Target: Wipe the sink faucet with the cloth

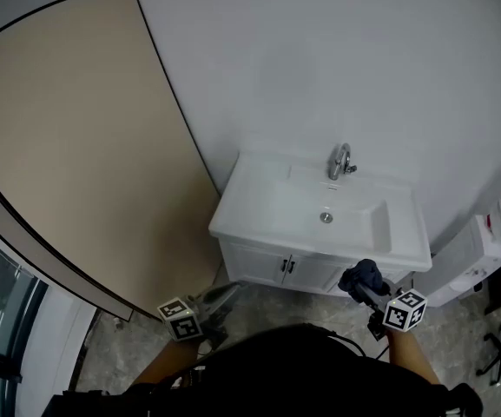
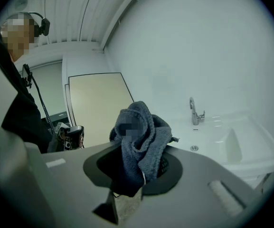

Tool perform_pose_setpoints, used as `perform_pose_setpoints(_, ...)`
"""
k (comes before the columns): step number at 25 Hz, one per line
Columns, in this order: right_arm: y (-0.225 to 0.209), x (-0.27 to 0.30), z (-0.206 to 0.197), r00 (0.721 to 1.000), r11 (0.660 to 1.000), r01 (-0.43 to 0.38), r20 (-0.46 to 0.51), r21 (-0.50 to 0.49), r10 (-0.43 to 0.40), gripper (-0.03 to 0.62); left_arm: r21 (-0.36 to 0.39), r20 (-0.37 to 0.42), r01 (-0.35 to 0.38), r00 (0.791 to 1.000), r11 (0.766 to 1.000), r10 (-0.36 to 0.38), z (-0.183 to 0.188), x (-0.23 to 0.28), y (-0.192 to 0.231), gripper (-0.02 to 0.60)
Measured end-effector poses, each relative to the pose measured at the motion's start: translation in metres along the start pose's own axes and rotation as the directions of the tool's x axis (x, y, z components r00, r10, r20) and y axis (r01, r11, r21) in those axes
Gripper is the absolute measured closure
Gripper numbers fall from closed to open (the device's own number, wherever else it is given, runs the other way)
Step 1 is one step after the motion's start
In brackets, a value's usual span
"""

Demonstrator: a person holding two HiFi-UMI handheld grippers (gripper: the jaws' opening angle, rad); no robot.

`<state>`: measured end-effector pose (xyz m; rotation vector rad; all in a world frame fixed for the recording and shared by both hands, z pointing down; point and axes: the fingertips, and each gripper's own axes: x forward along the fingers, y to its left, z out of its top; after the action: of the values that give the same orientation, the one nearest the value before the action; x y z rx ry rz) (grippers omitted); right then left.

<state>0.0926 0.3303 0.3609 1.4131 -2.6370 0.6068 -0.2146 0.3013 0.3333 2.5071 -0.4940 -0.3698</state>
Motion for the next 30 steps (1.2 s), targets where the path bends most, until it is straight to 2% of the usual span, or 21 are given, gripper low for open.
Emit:
perform_pose_setpoints(8,-0.048,0.044,0.015,0.999,0.999,-0.049,-0.008,0.003,0.049,0.507,0.001,0.002,-0.062,0.998,0.998,0.062,0.008,0.031,0.039,0.583)
perform_pose_setpoints(14,-0.135,0.07,0.035,0.994,0.994,-0.108,-0.029,0.003,0.108,0.507,0.028,0.041,-0.121,0.992,0.992,0.119,0.02,0.112,0.063,0.583)
perform_pose_setpoints(22,-0.242,0.077,0.095,0.983,0.982,-0.185,-0.009,-0.036,0.185,0.507,0.065,0.071,-0.156,0.986,0.986,0.152,0.028,0.229,0.067,0.583)
perform_pose_setpoints(30,-0.308,0.089,0.109,0.976,0.976,-0.219,0.016,0.001,0.219,0.507,0.058,0.019,-0.189,0.982,0.98,0.188,0.012,0.295,0.079,0.583)
